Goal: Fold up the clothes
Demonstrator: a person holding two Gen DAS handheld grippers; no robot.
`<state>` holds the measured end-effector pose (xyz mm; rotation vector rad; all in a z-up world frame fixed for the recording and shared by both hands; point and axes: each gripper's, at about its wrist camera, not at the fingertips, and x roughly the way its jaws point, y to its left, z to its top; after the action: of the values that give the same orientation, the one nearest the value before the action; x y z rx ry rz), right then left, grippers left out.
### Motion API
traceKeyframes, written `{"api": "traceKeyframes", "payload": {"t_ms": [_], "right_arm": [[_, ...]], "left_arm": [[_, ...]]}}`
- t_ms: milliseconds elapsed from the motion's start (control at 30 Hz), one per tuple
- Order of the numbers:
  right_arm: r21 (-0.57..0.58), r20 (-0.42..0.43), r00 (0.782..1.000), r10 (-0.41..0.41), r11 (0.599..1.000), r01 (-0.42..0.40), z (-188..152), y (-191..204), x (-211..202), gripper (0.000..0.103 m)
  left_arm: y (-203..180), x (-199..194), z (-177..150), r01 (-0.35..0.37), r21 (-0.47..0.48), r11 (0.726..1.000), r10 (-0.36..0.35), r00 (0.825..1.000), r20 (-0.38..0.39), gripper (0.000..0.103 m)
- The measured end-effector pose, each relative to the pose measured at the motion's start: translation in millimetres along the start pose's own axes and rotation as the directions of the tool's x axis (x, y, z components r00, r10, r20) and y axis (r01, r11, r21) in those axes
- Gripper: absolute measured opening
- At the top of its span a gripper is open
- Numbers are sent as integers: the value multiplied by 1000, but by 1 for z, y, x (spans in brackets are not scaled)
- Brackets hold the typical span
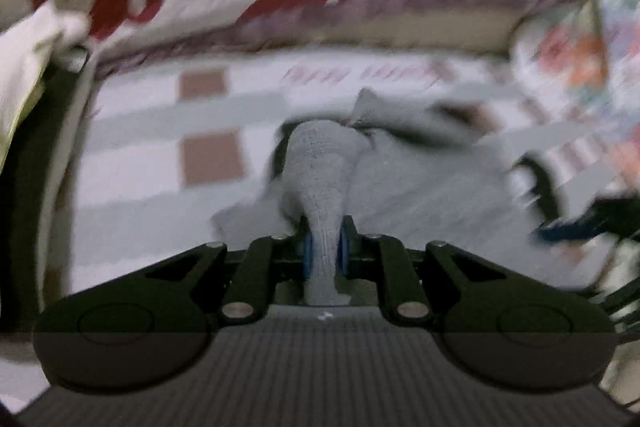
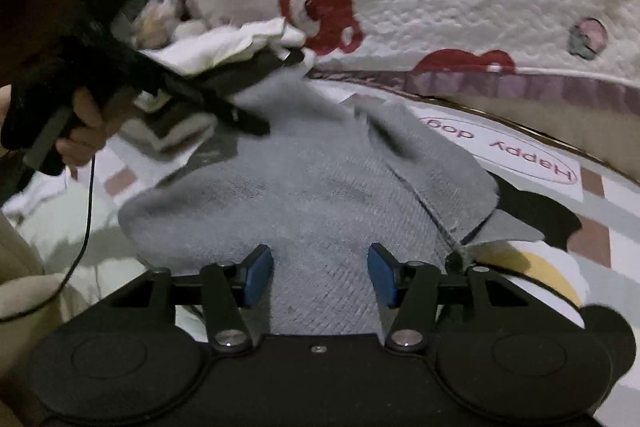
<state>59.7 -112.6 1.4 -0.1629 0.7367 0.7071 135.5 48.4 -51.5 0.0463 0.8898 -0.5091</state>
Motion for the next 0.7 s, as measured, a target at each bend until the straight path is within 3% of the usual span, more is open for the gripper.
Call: {"api": "traceKeyframes", "payload": {"t_ms": [133,233,333,400,467,533,633,700], "right_arm": [[-30,-51,999,-10,1000,8,5,7,8,63],[-27,-54,998,-13,1000,12,8,6,7,63],[-29,-54,998,-12,1000,10,7,8,9,63],[-37,-56,998,-19,999,17,6,11,10,64],[-38,-55,998,-30,999,28,6,13,9,64],[-38,-54,998,-42,998,40,6,16,8,64],[-42,-48,998,-33,999,31,3,20,9,64],[-43,-49,998,-29,999,27,0,19,13,64]], "left_arm": [[13,-4,-8,21,-55,998,-19,999,33,15],[16,-18,-4,42,-56,998,-38,997,75,24],[13,-41,-5,116,-39,992,-109,983,145,36],[10,-52,-11,203,-25,979,-197,969,147,37],[2,-54,-21,259,-4,966,-258,961,95,37],[-3,-44,-38,208,-7,978,-208,978,-1,37],[12,-29,-65,188,-131,973,-195,980,-37,41],[10,-29,-64,177,-115,977,-182,982,-41,41]]}}
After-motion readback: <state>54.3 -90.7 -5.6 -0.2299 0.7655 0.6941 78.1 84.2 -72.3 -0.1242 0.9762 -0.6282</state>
